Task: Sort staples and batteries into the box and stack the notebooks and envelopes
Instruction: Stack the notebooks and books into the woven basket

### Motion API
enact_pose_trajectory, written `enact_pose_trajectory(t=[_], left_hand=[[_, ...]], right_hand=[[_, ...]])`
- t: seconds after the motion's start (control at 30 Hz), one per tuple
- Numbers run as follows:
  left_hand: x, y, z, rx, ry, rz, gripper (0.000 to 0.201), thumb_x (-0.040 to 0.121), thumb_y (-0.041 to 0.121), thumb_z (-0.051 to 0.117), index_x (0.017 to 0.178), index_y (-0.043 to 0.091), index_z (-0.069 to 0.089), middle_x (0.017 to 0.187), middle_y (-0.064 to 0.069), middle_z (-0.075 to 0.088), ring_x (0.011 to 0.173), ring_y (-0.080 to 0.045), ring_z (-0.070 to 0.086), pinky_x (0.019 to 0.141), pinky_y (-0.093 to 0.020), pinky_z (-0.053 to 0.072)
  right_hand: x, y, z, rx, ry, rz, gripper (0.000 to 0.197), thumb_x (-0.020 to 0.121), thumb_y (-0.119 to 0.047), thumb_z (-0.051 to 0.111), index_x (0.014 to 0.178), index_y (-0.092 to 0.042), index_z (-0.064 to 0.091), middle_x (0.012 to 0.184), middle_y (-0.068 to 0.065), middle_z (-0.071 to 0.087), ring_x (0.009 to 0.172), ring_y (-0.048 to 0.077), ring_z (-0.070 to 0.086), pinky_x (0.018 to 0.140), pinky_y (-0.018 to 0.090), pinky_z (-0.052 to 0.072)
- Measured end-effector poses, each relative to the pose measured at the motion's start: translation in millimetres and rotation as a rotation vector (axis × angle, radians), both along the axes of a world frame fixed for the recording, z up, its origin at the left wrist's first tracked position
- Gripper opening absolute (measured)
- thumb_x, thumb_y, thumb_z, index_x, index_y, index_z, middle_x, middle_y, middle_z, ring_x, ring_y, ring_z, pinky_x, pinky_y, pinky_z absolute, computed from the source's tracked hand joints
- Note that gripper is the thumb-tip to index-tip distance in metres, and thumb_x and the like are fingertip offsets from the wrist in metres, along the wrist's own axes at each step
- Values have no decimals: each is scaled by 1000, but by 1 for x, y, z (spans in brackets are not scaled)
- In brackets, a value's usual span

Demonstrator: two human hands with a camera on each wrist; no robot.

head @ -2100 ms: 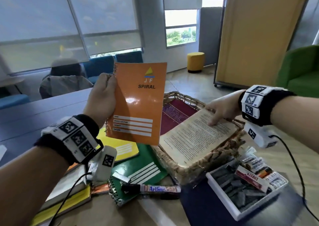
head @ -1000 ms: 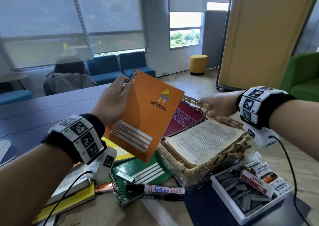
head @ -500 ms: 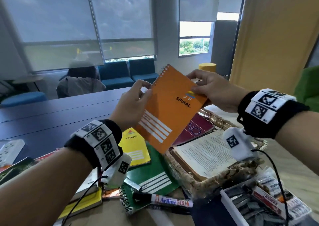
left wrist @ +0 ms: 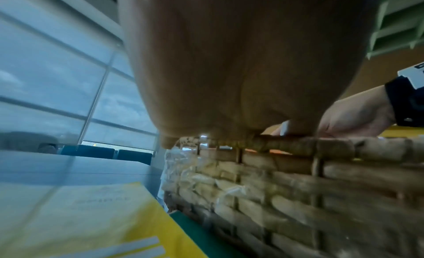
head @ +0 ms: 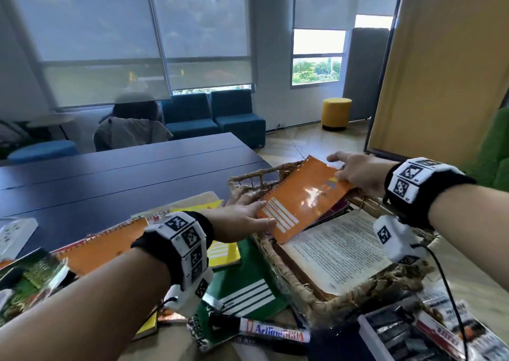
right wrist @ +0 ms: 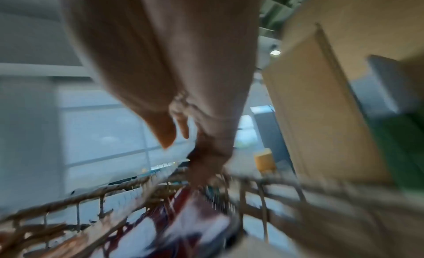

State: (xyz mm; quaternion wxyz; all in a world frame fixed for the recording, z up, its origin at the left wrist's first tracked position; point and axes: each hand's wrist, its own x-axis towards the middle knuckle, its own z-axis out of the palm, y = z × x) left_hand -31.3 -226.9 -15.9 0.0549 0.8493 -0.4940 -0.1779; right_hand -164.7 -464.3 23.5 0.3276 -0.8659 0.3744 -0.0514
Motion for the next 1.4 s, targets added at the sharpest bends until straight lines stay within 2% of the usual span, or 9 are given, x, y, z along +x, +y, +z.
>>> enact_pose_trajectory(t=[0.13, 0.3, 0.43, 0.67, 0.87, 1.07, 1.2, 1.3, 1.4], left_hand=[[2, -7, -5, 50, 39, 50, 82, 99, 67, 40, 164, 29, 8, 171, 4, -15, 152, -20, -30, 124, -52, -11], [3, -6, -10, 12, 64, 79, 84, 99, 65, 45, 164, 27, 6, 170, 4, -17, 152, -19, -30, 123, -48, -12], [3, -4, -11, 22, 49, 72, 85, 99, 64, 45, 164, 25, 6, 170, 2, -16, 153, -20, -28, 123, -45, -10], [7, -6, -19, 11, 24, 65, 87, 98, 67, 43, 164, 26, 5, 171, 0, -12, 153, -21, -27, 126, -49, -9], [6, 1, -19, -65, 84, 54, 94, 100, 62, 44, 162, 21, -12, 170, 2, -19, 152, -18, -28, 123, -39, -13], [5, 2, -20, -76, 102, 45, 93, 100, 59, 46, 163, 19, -12, 170, 1, -17, 152, -17, -28, 124, -39, -12], [5, 5, -18, -78, 113, 35, 94, 100, 60, 47, 163, 20, -10, 170, 3, -16, 152, -15, -28, 123, -37, -12], [5, 5, -17, -60, 111, 38, 103, 91, 71, 45, 163, 21, -9, 170, 5, -14, 152, -15, -28, 123, -37, -11], [5, 4, -17, -61, 103, 28, 96, 97, 64, 46, 163, 21, -8, 170, 4, -12, 152, -16, -28, 122, -37, -11]], right_hand=[[1, 22, 7, -562, 428, 268, 60, 102, -42, 56, 155, -35, 30, 149, 8, 34, 134, 34, 39, 108, 51, 44], [12, 66, -2, -453, 729, 702, 76, 94, -68, 53, 157, -55, 13, 164, 1, 25, 139, 26, 43, 113, 46, 40], [24, 86, -17, -468, 805, 703, 68, 97, -74, 33, 157, -56, 4, 154, 9, 47, 125, 22, 57, 112, 44, 44], [39, 94, -15, -500, 794, 552, 75, 100, -71, 33, 163, -36, 10, 148, 8, 53, 105, 15, 55, 97, 28, 43], [57, 104, -31, -493, 701, 601, 78, 103, -60, 42, 164, -33, 1, 149, 13, 51, 110, 26, 58, 85, 32, 41], [74, 106, -46, -395, 642, 436, 79, 107, -48, 41, 163, -9, 0, 163, 21, 29, 148, 34, 33, 112, 36, 32], [83, 104, -51, -179, 508, 393, 58, 108, -28, 46, 150, 10, 35, 151, 23, 48, 139, 35, 47, 84, 29, 48], [81, 108, -48, -158, 400, 298, 62, 111, -25, 39, 158, 7, 14, 161, 23, 31, 148, 29, 33, 106, 20, 30], [81, 108, -46, -98, 388, 292, 53, 110, -13, 38, 156, 8, 21, 162, 24, 30, 149, 31, 32, 108, 23, 30]])
